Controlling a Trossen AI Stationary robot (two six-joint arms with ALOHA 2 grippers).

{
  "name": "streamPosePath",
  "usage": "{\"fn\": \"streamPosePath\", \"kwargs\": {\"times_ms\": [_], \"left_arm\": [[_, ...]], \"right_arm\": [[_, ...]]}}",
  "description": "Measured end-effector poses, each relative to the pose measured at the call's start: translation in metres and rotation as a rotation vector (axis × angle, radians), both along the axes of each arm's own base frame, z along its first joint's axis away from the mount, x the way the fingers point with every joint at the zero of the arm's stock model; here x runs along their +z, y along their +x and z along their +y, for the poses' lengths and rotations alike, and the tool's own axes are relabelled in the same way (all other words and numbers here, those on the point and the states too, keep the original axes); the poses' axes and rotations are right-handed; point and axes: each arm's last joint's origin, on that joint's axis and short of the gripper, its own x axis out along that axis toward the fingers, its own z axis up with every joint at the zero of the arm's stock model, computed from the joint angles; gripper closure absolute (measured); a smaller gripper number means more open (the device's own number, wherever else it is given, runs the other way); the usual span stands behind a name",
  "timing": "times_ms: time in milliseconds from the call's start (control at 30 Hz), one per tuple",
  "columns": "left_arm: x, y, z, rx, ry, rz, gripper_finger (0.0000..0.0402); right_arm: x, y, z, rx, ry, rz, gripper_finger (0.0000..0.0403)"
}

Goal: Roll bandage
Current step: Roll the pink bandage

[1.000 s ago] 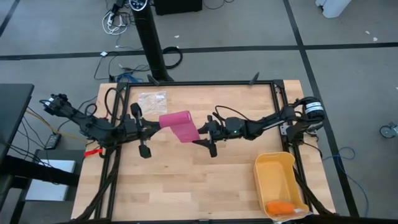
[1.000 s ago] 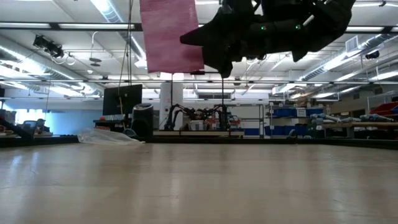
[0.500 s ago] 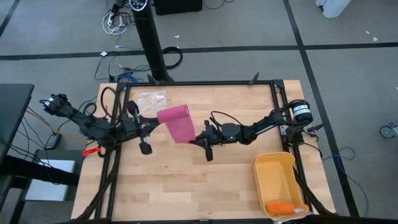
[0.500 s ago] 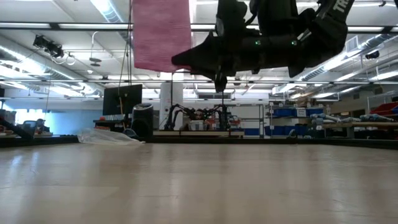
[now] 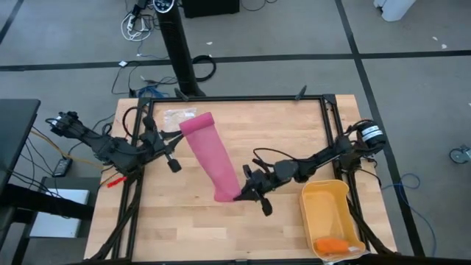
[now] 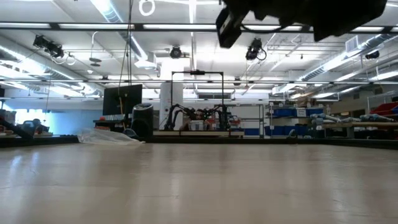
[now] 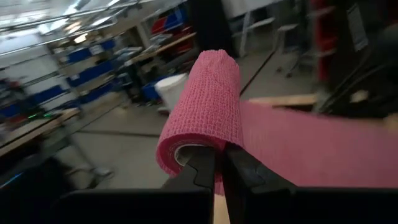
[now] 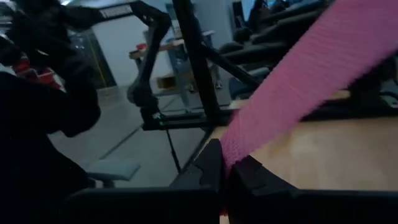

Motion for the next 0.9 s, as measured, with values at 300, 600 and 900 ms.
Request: {"fn": "streamPosePath", "kwargs": {"times_ms": [300, 600, 900], "left_arm": [[-0.039, 0.004, 0.006, 0.087, 0.027, 0.077, 0.0385], [-0.081, 0.006, 0.01, 0.114, 0.068, 0.174, 0.0385], [-0.113, 0.025, -0.005, 0.035, 0.093, 0.247, 0.0385]], "right_arm": [[0.031, -0.019, 0.012, -0.032, -0.049, -0.068, 0.0402], [0.075, -0.017, 0.008, -0.076, -0.1, -0.169, 0.0403], [0.139, 0.004, -0.007, -0.28, -0.229, -0.225, 0.0403]]}}
